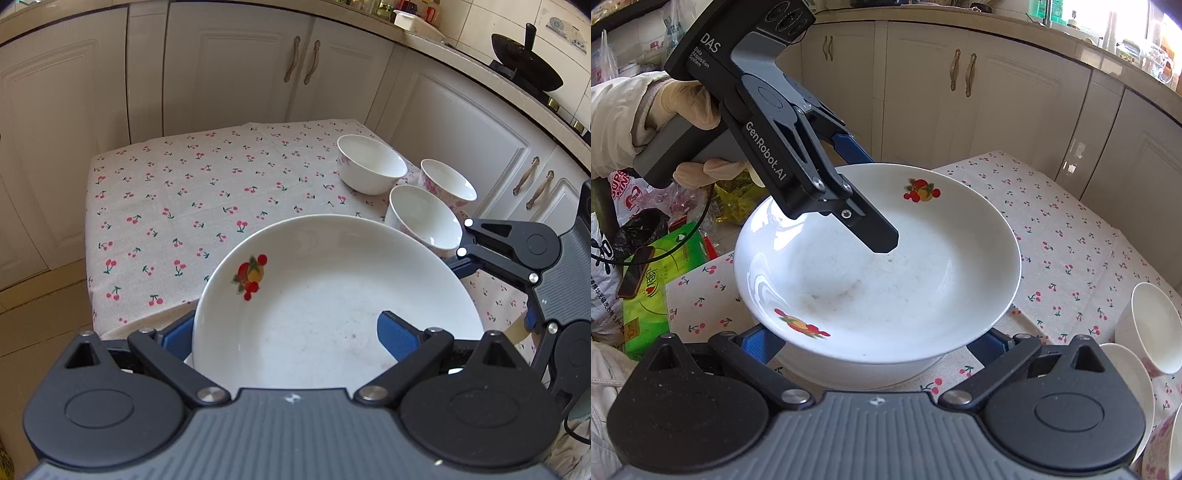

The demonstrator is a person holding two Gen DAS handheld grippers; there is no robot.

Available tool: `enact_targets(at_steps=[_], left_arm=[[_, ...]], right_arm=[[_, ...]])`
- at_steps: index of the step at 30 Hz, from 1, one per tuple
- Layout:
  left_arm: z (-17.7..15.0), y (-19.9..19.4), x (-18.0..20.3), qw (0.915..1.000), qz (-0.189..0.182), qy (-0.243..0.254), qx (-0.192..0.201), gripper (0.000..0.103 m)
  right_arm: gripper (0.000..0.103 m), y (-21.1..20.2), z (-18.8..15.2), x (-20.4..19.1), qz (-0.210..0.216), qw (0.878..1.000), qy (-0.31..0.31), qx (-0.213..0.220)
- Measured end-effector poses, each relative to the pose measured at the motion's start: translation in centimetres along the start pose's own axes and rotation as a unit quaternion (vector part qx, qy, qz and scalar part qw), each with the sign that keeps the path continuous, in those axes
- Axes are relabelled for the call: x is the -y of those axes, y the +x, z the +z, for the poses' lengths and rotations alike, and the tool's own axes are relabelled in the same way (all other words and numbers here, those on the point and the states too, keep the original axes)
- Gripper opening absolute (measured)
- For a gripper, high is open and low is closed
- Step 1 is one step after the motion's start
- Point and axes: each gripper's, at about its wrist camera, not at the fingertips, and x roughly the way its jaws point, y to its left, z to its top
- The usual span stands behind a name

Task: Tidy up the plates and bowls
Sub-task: 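Carry the plate over the plate stack and lower it on top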

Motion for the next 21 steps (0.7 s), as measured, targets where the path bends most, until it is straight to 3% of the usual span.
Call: enact_targets(at_steps=[21], left_arm=[[-2.3, 2.4, -0.2, 0.9990, -0.004, -0.003, -0.045, 0.098]], right_arm=[[0.103, 1.1, -1.7, -1.7, 0.003, 0.999, 0.012, -0.037]])
